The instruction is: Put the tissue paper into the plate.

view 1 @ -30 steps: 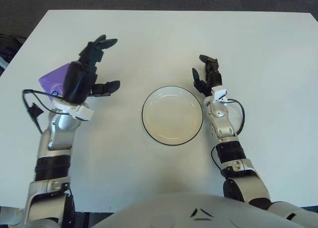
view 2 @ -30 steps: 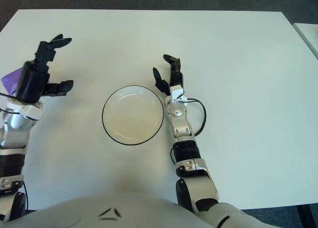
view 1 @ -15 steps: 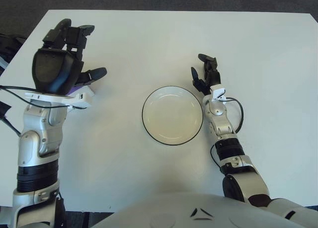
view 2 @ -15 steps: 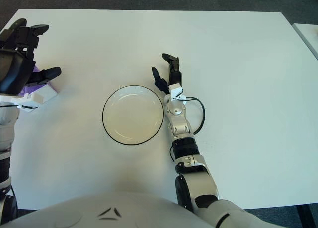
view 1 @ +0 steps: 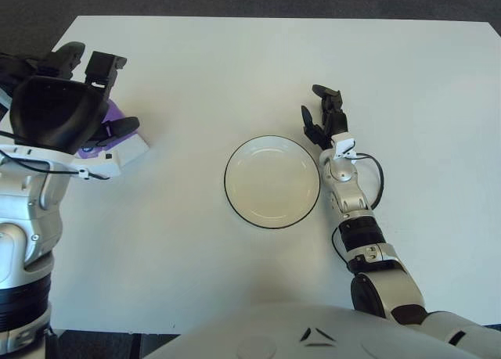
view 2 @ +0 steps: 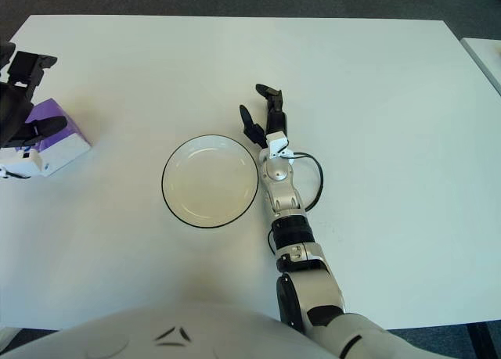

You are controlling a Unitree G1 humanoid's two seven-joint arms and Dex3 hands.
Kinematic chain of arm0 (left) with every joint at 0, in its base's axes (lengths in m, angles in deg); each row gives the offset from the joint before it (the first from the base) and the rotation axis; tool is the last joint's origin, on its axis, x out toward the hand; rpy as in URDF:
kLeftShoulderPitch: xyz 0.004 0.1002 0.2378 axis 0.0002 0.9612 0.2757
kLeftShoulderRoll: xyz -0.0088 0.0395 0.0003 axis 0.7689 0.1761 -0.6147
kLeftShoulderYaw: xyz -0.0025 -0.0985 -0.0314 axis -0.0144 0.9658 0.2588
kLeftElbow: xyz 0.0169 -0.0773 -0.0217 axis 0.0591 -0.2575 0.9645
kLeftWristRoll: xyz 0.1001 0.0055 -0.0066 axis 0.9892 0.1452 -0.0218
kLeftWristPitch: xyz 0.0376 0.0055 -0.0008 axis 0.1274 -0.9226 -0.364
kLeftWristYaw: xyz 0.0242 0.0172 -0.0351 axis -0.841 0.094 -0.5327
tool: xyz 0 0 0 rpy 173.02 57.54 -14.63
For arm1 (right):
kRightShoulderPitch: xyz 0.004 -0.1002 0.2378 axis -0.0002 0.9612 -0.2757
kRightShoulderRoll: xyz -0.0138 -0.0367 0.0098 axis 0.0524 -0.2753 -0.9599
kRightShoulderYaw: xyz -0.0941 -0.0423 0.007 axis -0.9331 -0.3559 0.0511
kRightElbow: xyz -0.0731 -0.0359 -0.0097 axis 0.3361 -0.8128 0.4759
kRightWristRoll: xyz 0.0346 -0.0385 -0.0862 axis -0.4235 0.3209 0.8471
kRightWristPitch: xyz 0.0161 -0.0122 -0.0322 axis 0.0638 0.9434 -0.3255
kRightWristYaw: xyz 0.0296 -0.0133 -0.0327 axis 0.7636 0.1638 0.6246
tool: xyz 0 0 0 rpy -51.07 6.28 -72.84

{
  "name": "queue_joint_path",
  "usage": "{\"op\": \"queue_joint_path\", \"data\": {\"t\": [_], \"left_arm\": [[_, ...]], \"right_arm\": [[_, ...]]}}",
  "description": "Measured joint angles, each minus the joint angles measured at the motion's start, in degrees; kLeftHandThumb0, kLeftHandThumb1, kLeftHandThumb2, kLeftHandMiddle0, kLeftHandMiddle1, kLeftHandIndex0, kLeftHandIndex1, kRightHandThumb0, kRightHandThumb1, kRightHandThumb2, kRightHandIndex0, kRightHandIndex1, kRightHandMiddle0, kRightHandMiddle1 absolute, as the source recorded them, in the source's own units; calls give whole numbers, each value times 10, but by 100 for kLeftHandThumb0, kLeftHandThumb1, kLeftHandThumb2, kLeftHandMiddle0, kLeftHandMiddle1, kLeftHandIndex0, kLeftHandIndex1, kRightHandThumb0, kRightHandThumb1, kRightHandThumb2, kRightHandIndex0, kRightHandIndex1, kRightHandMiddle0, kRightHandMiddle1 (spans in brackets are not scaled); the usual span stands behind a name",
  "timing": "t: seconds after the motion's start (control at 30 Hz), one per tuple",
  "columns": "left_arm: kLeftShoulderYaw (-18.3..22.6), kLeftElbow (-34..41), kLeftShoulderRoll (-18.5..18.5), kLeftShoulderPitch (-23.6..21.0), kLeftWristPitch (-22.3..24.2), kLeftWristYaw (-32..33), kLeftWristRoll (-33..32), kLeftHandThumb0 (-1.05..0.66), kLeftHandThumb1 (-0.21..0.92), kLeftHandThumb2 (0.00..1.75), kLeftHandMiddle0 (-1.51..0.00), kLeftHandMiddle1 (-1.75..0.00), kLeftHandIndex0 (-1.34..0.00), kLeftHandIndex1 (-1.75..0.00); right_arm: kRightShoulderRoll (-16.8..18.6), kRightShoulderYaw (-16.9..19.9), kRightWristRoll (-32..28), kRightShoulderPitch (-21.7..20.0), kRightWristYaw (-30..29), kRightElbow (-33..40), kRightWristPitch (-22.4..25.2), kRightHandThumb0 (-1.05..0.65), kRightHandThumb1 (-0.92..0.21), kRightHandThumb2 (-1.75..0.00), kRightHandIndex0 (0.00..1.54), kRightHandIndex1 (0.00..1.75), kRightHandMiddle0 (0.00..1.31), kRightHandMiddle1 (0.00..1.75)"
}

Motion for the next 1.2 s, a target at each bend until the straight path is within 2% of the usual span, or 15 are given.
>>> {"op": "queue_joint_path", "data": {"t": [0.13, 0.27, 0.33, 0.4, 0.5, 0.67, 0.83, 1.2], "left_arm": [[-19, 6, 51, -22, -1, -91, -6, -82, 92, 96, -19, 0, 0, -86], [-38, 5, 99, -57, -10, -143, -23, -78, 92, 82, -12, 0, 0, -78], [-41, 3, 117, -70, -18, -157, -33, -76, 92, 76, -10, -1, 0, -73], [-43, -4, 135, -77, -28, -165, -43, -74, 92, 61, -8, 0, 0, -68], [-44, -33, 172, -85, -58, -166, -63, -74, 92, 49, -7, 0, 0, -65], [-52, -75, 217, -95, -97, -166, -88, -76, 92, 37, -4, 0, 0, -59], [-99, -136, 242, -130, -130, -161, -100, -82, 92, 33, -1, 0, 0, -55], [-158, -222, 242, -155, -164, -124, -104, -85, 92, 34, 0, 0, 0, -56]], "right_arm": [[-3, 2, 0, -7, 1, -10, -2, -75, -92, -49, 36, 11, 0, 85], [-4, 2, 0, -16, 3, -22, -6, -74, -92, -49, 36, 11, 0, 86], [-4, 2, 0, -19, 6, -25, -8, -74, -92, -49, 36, 11, 0, 86], [-4, 2, 0, -21, 6, -27, -10, -74, -92, -48, 36, 11, 0, 86], [-5, 3, 0, -23, 8, -31, -12, -73, -92, -46, 36, 10, 0, 86], [-5, 4, -1, -25, 11, -37, -13, -72, -92, -43, 36, 10, 0, 87], [-4, 7, -1, -32, 10, -46, -13, -71, -92, -41, 37, 9, 0, 88], [-2, 8, -1, -37, 9, -49, -15, -72, -92, -41, 37, 8, 0, 87]]}}
